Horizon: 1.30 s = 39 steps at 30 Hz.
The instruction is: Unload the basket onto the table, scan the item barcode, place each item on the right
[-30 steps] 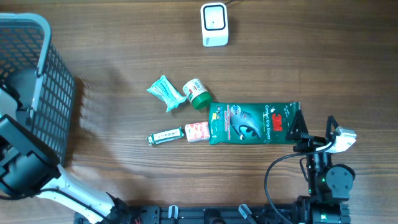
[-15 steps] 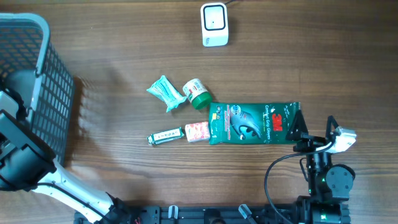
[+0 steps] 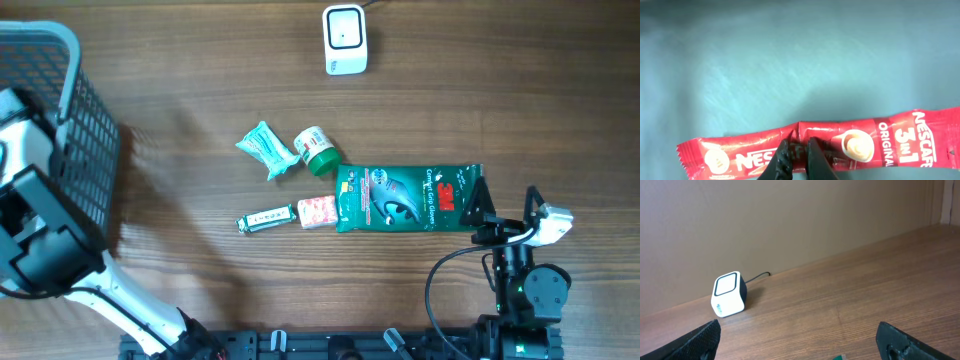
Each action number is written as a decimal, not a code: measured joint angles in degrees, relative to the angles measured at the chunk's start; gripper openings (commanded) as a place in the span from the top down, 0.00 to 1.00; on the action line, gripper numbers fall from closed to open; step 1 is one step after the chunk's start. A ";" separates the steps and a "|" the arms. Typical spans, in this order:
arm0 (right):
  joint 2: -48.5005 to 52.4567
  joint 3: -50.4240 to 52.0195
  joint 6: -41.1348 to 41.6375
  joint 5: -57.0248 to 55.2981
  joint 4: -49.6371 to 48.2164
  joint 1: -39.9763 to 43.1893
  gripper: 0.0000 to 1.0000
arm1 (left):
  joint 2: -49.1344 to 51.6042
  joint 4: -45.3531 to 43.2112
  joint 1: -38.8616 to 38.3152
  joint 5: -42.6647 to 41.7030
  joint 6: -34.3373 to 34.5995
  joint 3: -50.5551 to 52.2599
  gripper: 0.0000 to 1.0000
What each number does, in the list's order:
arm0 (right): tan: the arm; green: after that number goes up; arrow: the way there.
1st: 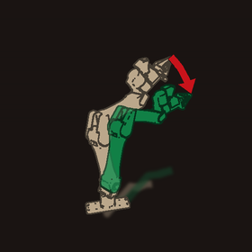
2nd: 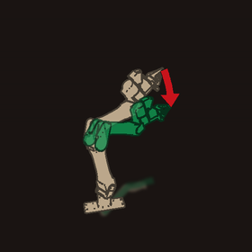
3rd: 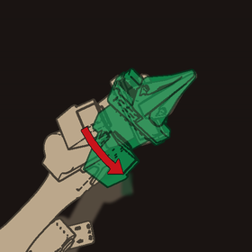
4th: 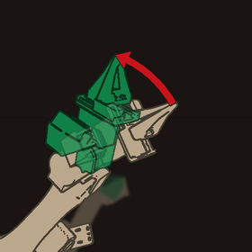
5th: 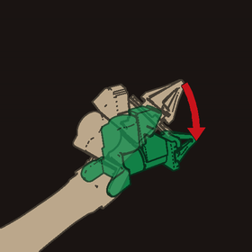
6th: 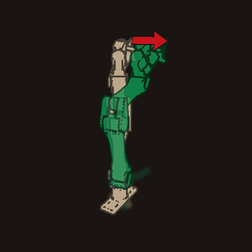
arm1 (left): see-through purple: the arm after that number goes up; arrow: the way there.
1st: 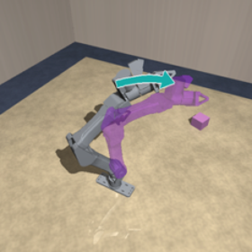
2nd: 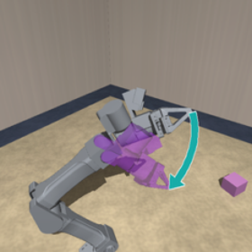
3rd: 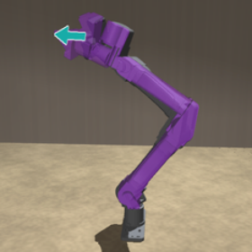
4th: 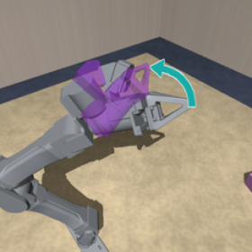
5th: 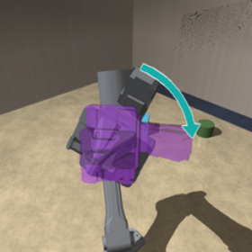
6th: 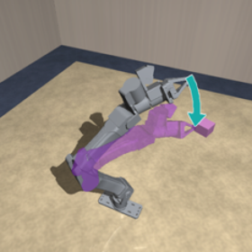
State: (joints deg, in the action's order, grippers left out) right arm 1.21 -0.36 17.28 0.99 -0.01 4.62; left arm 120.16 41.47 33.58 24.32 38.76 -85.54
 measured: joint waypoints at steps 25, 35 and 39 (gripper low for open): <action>0.00 0.00 0.00 0.00 0.00 0.00 0.00 | -3.80 -1.22 -3.96 -5.86 -8.39 -0.15 0.00; 0.00 0.00 0.00 0.00 0.00 0.00 0.00 | -5.97 -3.28 -3.96 -6.88 13.84 -0.13 0.00; 0.00 0.00 0.00 0.00 0.00 0.00 0.00 | -5.97 -2.84 -3.96 -7.43 23.08 -0.13 0.00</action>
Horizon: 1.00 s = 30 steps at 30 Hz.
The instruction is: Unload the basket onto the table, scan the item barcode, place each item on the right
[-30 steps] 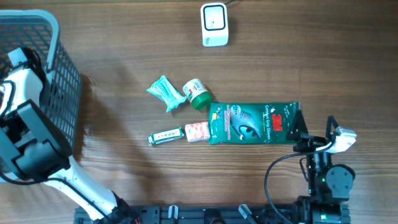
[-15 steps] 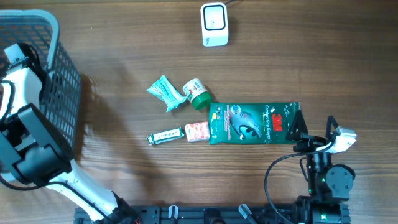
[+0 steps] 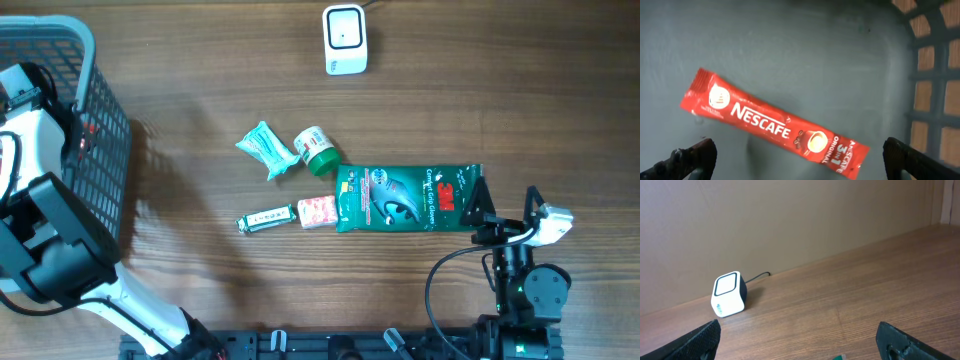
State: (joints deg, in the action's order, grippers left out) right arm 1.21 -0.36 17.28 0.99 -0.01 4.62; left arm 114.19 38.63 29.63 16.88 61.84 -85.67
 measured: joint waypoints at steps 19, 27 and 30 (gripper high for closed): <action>0.00 0.02 -0.02 0.00 0.00 0.00 0.00 | 4.98 -1.60 10.16 -18.47 20.26 -2.08 0.33; 0.00 0.02 0.00 0.00 0.00 0.00 0.00 | 5.99 4.63 10.03 -25.20 18.82 -2.34 0.96; 0.00 0.00 0.00 0.00 0.00 0.00 0.00 | 5.99 4.85 10.10 -25.62 15.61 -2.34 0.96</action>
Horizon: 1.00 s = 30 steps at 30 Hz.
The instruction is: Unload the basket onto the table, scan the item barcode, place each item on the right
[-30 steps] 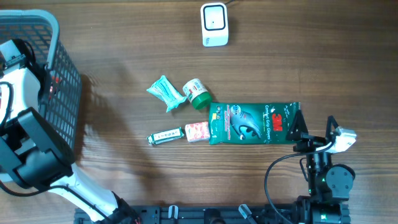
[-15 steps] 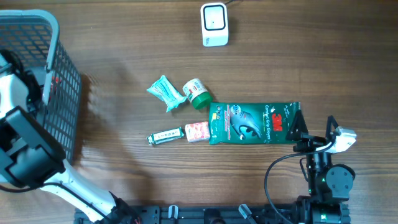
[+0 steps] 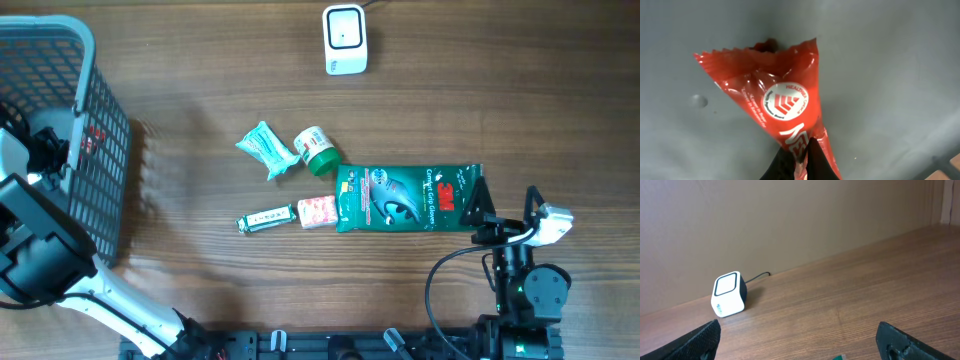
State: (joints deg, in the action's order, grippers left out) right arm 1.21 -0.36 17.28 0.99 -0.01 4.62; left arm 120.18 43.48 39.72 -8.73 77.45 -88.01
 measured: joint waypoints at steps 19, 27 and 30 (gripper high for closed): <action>0.00 0.00 -0.02 0.00 0.00 0.00 0.00 | -34.01 -0.04 0.63 7.26 -13.77 2.38 0.28; 0.00 0.00 0.00 0.00 0.00 0.00 0.00 | -25.35 1.03 0.63 12.11 -14.62 2.38 0.00; 0.00 0.00 0.00 0.00 0.00 0.00 0.00 | -17.49 -2.03 0.63 11.23 -14.67 2.40 0.00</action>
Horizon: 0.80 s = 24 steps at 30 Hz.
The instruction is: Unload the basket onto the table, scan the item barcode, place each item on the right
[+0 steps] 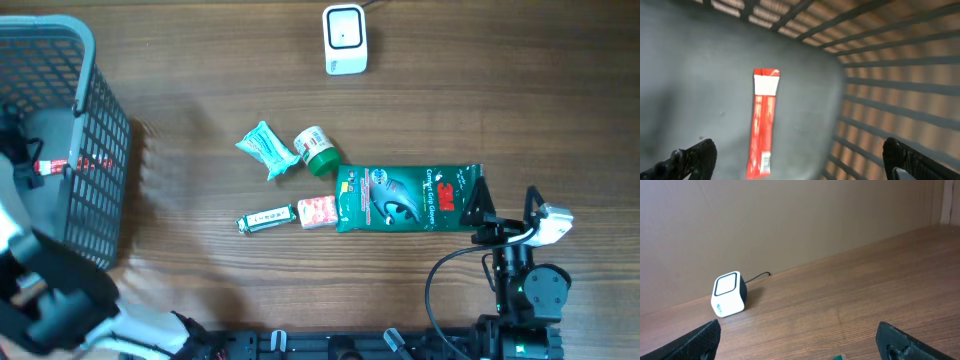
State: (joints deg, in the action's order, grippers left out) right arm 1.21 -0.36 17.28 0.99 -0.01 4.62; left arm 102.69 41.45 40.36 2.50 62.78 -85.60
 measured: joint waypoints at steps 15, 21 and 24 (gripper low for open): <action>0.00 0.02 0.00 0.00 0.00 0.00 0.00 | 15.58 -6.43 0.22 -13.79 5.73 -1.07 0.03; 0.00 0.00 0.00 0.00 0.00 0.00 0.00 | 18.80 1.33 0.63 -18.67 8.74 -3.85 0.96; 0.00 0.02 0.00 0.00 0.00 0.00 0.00 | 19.74 8.35 0.76 -20.59 7.67 -4.46 0.96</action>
State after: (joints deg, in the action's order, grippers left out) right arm 1.21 -0.34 17.28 0.99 -0.01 4.62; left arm 122.43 49.80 41.12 -18.09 70.46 -90.06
